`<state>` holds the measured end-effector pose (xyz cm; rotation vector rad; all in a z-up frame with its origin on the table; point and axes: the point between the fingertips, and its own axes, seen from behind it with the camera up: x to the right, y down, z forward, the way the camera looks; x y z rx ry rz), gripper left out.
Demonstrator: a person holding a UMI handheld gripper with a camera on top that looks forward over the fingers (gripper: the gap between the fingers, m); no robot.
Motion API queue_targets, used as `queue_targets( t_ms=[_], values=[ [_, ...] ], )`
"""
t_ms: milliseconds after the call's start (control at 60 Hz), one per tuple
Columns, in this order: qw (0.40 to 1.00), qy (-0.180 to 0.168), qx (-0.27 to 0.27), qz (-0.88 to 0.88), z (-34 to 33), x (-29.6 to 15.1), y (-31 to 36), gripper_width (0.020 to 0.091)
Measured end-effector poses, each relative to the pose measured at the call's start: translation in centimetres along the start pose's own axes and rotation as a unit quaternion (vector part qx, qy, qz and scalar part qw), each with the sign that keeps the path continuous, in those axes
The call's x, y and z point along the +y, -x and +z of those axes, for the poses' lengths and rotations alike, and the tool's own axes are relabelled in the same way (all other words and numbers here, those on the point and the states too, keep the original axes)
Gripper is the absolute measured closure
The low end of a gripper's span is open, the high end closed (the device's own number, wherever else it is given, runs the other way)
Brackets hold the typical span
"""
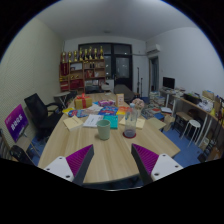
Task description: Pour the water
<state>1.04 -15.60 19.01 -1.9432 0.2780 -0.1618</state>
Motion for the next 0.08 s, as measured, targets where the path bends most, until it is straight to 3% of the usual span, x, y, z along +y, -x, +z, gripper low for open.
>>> queue_targets(
  t_ms=[83],
  values=[
    [1.0, 0.0, 0.004, 0.007, -4.4, 0.2, 1.7, 0.0264]
  ],
)
